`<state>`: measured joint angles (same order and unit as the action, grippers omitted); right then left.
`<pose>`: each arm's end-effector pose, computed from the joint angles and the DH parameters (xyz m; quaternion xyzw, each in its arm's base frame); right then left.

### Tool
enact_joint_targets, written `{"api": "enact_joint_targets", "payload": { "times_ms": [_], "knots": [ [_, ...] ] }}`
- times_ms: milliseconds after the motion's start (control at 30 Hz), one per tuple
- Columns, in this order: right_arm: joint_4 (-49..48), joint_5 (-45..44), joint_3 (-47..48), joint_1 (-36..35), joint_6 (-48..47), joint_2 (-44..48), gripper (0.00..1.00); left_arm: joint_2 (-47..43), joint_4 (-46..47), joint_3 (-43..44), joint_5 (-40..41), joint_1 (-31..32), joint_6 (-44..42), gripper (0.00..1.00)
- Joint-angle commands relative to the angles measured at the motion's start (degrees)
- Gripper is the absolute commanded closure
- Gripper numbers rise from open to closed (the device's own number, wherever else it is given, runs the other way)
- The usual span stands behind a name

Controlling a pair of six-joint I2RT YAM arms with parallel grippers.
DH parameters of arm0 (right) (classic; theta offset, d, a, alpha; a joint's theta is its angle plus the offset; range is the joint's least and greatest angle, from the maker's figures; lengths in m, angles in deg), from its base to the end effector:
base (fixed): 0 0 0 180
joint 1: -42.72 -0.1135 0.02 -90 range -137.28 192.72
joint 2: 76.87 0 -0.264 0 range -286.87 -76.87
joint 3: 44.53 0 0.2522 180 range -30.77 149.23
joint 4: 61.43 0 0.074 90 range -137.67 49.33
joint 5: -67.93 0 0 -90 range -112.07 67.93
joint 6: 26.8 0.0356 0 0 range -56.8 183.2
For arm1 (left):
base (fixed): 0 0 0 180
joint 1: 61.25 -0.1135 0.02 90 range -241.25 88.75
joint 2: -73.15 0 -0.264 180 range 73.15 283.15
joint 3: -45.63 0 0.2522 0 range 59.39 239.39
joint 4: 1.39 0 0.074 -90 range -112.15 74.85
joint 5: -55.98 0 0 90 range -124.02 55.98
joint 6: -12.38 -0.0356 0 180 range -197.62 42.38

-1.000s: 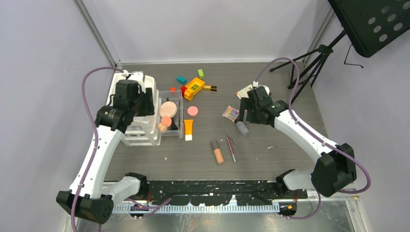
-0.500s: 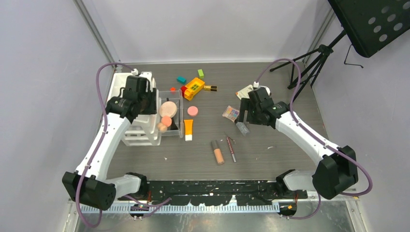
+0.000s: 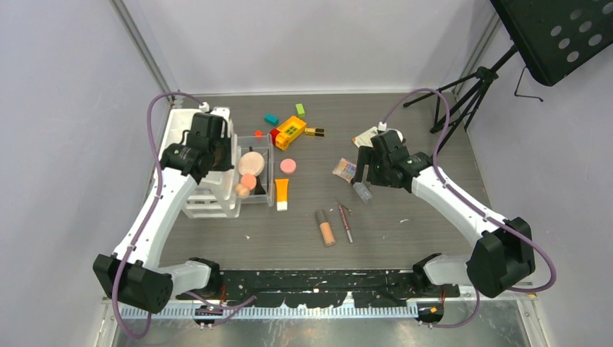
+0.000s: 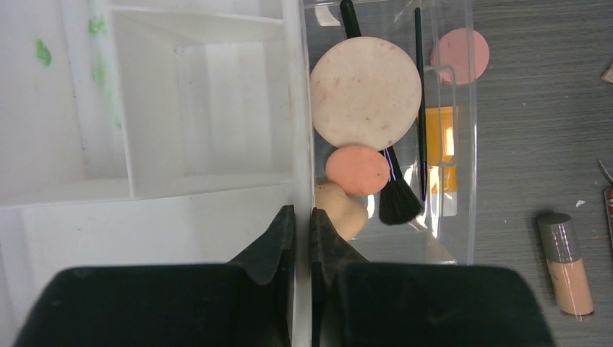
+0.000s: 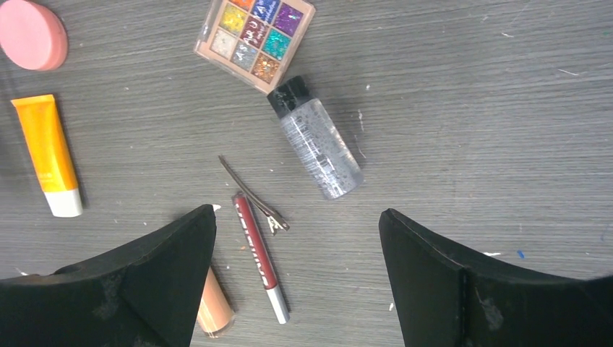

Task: Organize the makeup
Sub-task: Close the drawer in the storage box.

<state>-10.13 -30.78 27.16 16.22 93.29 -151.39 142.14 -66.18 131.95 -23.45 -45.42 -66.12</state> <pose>0.2399 0.1136 0.2670 0.0531 0.9475 0.0819 0.3046 0.2325 -0.0591 0.3548 0.0017 0.9285 -0.0019 0.3713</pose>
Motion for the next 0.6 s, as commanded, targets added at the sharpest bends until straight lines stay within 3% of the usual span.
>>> {"api": "enact_joint_targets", "payload": {
  "times_ms": [0, 133, 333, 567],
  "knots": [
    [-4.3, 3.3, -0.1, 0.0, 2.0, -1.0, 0.12, -1.0, -2.2, 2.3, 0.5, -0.1, -2.7, 0.98],
    [-9.0, 10.4, 1.1, -1.3, 5.3, -3.9, 0.15, -2.8, -1.3, 3.2, 1.7, -0.1, -3.4, 1.00],
    [-11.8, 8.9, 8.3, -10.1, 8.9, -12.1, 0.16, -6.5, 2.7, -0.1, 1.2, -0.1, -3.4, 1.00],
    [-23.4, 5.1, 7.5, -14.8, 17.4, -18.5, 0.16, -11.3, 8.7, -5.8, 2.0, -0.2, -3.4, 1.00]
  ]
}}
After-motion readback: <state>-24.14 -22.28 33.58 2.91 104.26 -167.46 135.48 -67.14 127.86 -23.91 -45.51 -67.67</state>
